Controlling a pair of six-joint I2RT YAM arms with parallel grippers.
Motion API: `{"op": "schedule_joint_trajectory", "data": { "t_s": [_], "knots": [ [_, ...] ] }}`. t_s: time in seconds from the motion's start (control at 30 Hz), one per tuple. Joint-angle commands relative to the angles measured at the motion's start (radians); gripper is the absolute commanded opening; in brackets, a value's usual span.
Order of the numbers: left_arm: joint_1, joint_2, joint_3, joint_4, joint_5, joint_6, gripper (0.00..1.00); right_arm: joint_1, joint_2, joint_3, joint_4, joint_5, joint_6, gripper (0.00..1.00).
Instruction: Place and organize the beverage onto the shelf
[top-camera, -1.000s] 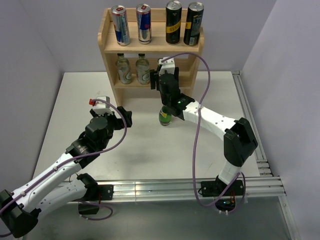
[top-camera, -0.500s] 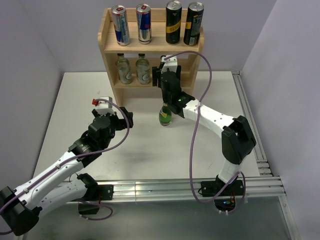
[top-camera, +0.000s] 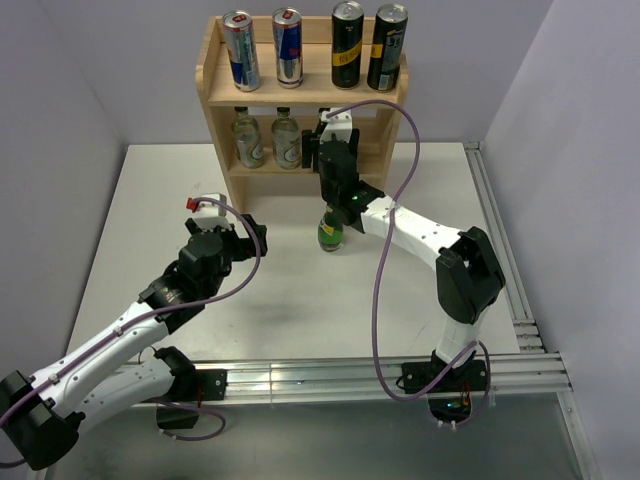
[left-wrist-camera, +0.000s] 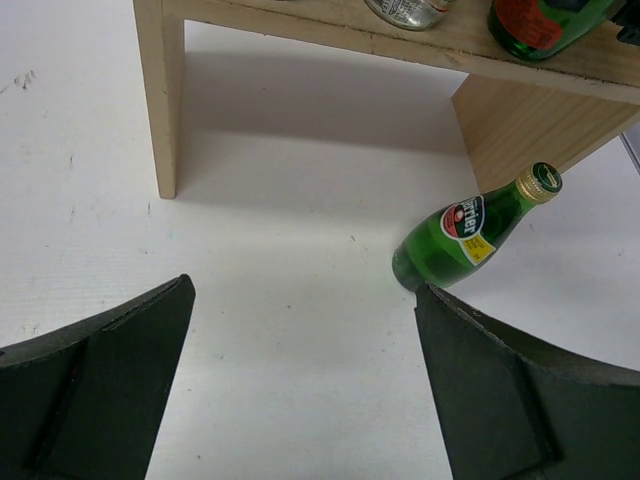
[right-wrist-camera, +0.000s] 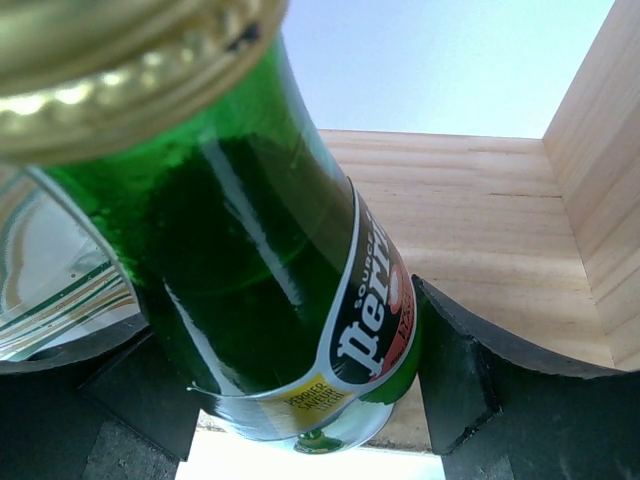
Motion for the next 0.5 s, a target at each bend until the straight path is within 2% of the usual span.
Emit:
{"op": "schedule_joint_trajectory", "data": {
  "t_s": [0.0, 0.03, 0.07, 0.13, 0.17, 0.23, 0.27, 0.33, 0.47],
  "knots": [
    [-0.003, 0.006, -0.002, 0.053, 0.006, 0.008, 0.99, -0.008, -0.018, 0.072, 0.167, 0.034, 0.004, 0.00],
    [-0.003, 0.008, -0.001, 0.053, 0.007, 0.008, 0.99, -0.008, -0.016, 0.072, 0.169, 0.036, 0.006, 0.06],
    [-0.003, 0.006, -0.001, 0.051, 0.007, 0.008, 0.99, -0.008, -0.016, 0.069, 0.172, 0.041, 0.004, 0.23],
    [-0.004, 0.006, 0.001, 0.053, 0.009, 0.008, 0.99, -0.008, -0.013, 0.068, 0.177, 0.039, 0.006, 0.39],
    [-0.003, 0.005, 0.001, 0.051, 0.009, 0.008, 0.99, -0.008, -0.012, 0.068, 0.177, 0.045, 0.003, 0.57],
    [-0.003, 0.000, 0.001, 0.050, 0.007, 0.008, 0.99, -0.007, -0.008, 0.068, 0.178, 0.050, 0.007, 0.68],
    [-0.003, 0.002, -0.001, 0.048, 0.007, 0.008, 1.00, -0.008, -0.007, 0.065, 0.180, 0.050, 0.006, 0.82],
    [-0.003, 0.002, 0.002, 0.047, 0.007, 0.008, 0.99, -0.008, -0.005, 0.068, 0.177, 0.051, 0.009, 0.92],
    [-0.003, 0.000, 0.002, 0.047, 0.009, 0.007, 0.99, -0.007, -0.005, 0.064, 0.180, 0.053, 0.006, 0.95]
  ]
}}
